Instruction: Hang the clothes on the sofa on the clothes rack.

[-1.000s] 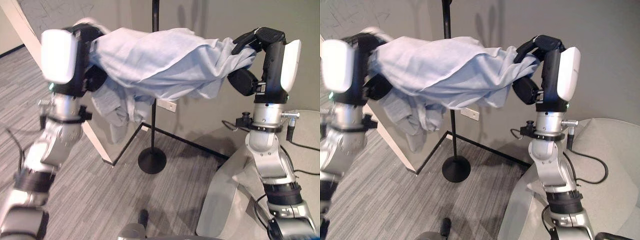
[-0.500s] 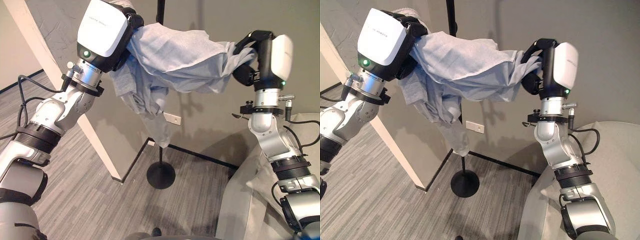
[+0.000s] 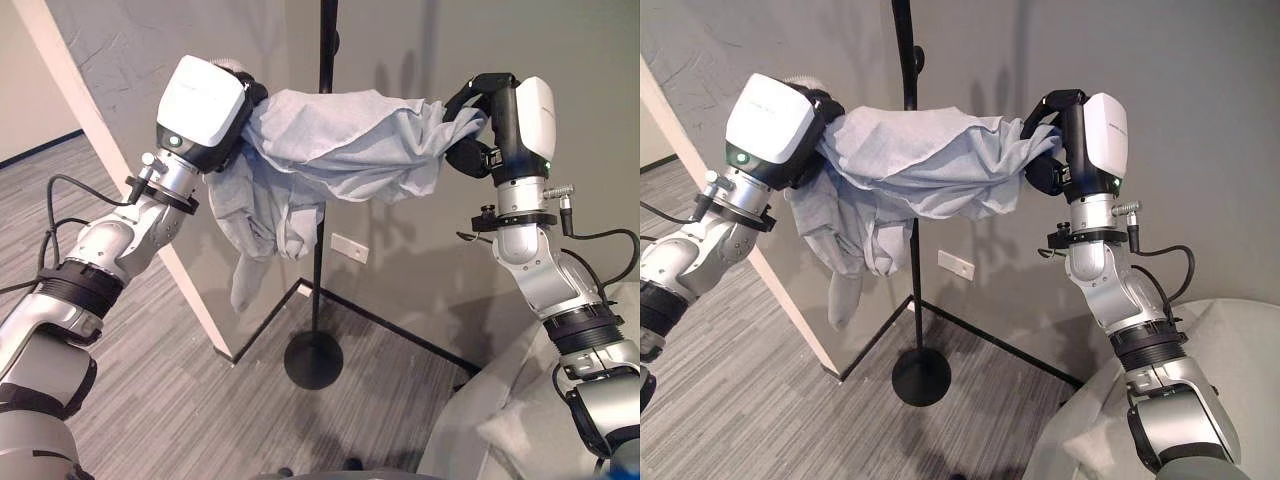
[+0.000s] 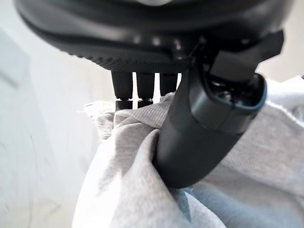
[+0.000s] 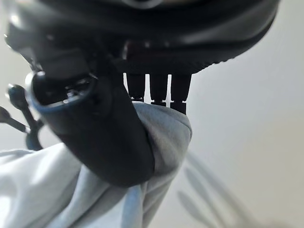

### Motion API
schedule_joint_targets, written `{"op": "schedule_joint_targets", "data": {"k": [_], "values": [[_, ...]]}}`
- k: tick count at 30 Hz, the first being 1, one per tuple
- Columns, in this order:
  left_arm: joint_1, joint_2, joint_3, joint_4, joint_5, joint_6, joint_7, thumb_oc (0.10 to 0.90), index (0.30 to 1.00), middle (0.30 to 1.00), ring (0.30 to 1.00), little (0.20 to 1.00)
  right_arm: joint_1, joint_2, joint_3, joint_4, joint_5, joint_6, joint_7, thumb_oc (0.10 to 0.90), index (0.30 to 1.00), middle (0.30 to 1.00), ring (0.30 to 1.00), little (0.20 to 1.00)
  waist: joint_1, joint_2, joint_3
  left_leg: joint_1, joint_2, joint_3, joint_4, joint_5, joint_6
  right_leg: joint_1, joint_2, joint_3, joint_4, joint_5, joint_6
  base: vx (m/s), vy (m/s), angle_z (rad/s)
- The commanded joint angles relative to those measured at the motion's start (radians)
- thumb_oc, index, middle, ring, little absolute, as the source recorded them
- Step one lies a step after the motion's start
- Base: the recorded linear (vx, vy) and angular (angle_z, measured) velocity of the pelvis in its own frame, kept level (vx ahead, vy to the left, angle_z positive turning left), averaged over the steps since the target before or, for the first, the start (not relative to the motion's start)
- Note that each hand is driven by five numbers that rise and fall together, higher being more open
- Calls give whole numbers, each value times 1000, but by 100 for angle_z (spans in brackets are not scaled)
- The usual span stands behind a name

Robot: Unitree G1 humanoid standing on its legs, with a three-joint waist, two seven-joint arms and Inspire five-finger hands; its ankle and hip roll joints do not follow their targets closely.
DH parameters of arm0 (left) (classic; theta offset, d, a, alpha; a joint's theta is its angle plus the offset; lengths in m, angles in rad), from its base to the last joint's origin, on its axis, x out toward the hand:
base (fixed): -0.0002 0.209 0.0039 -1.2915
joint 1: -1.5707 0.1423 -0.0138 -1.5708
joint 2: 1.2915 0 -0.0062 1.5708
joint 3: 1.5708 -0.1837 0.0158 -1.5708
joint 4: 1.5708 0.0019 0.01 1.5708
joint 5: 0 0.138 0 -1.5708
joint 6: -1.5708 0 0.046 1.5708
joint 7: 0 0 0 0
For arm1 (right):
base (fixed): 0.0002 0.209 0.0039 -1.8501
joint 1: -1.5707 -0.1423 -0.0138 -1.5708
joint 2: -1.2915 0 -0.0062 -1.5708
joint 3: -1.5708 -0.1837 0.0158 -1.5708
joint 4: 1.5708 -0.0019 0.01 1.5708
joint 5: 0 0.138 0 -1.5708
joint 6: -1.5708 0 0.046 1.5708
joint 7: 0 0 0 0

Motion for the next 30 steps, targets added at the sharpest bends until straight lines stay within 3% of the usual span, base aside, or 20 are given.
{"op": "schedule_joint_targets", "data": {"k": [1,3,4,5,7,8,9,10,11,15,16,20,23,24,25,26,28,30], "values": [[-197,89,31,207,-78,120,32,400,300,300,300,300,-113,-158,-67,91,65,17,-71,400,300,300,300,300,7,-17,-102,-25,-26,40,262,-141,-13,1,-41,48,-7,-12,93,36,-64,10],[-211,104,21,217,-80,120,27,400,300,300,300,300,-128,-166,-59,94,72,11,-70,400,300,300,300,300,10,-21,-78,-90,-33,40,377,-129,-19,7,-43,53,-7,-10,82,-45,-6,0],[-227,105,-7,232,-86,111,26,400,300,300,300,300,-155,-177,-23,117,80,4,-73,400,300,300,300,300,23,-27,-47,-171,-38,26,498,-79,-19,21,-53,65,-5,-21,73,-38,50,-21],[-237,101,-16,255,-88,110,28,400,300,300,300,300,-168,-181,-8,139,86,4,-68,400,300,300,300,300,22,-31,-38,-214,-24,37,494,-84,-15,26,-61,68,-11,-28,76,17,78,-33],[-247,101,-23,273,-89,110,30,400,300,300,300,300,-182,-181,4,146,91,4,-65,400,300,300,300,300,25,-34,-39,-224,-10,56,447,-94,-13,30,-67,72,-19,-33,81,88,107,-17],[-247,106,-32,310,-90,116,28,400,300,300,300,300,-186,-183,10,149,90,3,-67,400,300,300,300,300,33,-31,-43,-245,16,65,315,-77,-11,45,-79,87,-28,-48,91,116,121,10],[-248,105,-34,312,-91,115,29,400,300,300,300,300,-187,-183,11,151,90,2,-67,400,300,300,300,300,35,-34,-45,-234,15,69,293,-65,-11,44,-81,90,-29,-48,91,218,263,7],[-221,95,-38,337,-99,119,17,400,300,300,300,300,-180,-209,35,221,65,11,-76,400,300,300,300,300,56,-9,-49,-233,23,50,142,-10,-21,60,-77,98,-8,-76,91,175,244,-1],[-228,81,-22,374,-118,122,11,400,300,300,300,300,-172,-193,26,203,60,16,-56,400,300,300,300,300,39,2,-60,-209,29,55,98,-2,-23,58,-81,98,-2,-78,97,174,246,-15],[-206,66,-5,361,-149,109,28,400,300,300,300,300,-157,-145,19,224,69,28,-65,400,300,300,300,300,29,-2,-87,-164,2,62,60,11,-22,57,-120,90,5,-72,114,105,188,-21],[-166,67,28,333,-154,107,24,400,300,300,300,300,-131,-133,2,220,61,38,-54,400,300,300,300,300,31,-5,-94,-154,-1,69,52,4,-19,59,-128,90,2,-72,120,110,147,-17],[143,1,321,76,-213,85,16,400,300,300,300,300,105,-51,-117,159,-1,80,-3,400,300,300,300,300,59,-11,-121,-101,-24,84,4,-2,12,69,-164,99,-7,-65,140,119,147,-13],[198,-25,371,42,-232,83,13,400,300,300,300,300,148,-34,-128,145,-12,87,7,400,300,300,300,300,61,-11,-127,-87,-26,88,-8,-3,15,76,-169,101,-15,-62,143,41,38,0],[261,-79,438,-11,-279,65,19,496,444,444,444,444,212,7,-154,127,-19,92,18,400,300,300,300,300,63,-16,-127,-81,-30,93,-16,-6,17,76,-174,97,-24,-60,148,31,29,-1],[268,-80,442,-16,-279,66,17,552,528,528,528,528,217,7,-154,123,-19,93,19,400,300,300,300,300,62,-16,-130,-81,-30,93,-16,-7,17,77,-175,97,-25,-60,148,25,45,3],[312,-139,484,-53,-332,48,19,711,766,766,766,766,264,55,-155,101,-31,96,35,400,300,300,300,300,62,-16,-125,-84,-32,93,-16,-6,19,73,-177,96,-29,-56,149,0,0,0],[340,-159,503,-71,-351,40,18,800,900,900,900,900,291,74,-155,82,-39,98,44,400,300,300,300,300,60,-14,-128,-85,-33,92,-16,-7,20,73,-178,95,-31,-55,149,0,0,0],[376,-208,525,-102,-393,20,15,800,900,900,900,900,320,115,-151,55,-41,94,54,400,300,300,300,300,57,-13,-127,-85,-33,93,-16,-9,22,72,-178,94,-35,-53,148,0,0,0]]}}
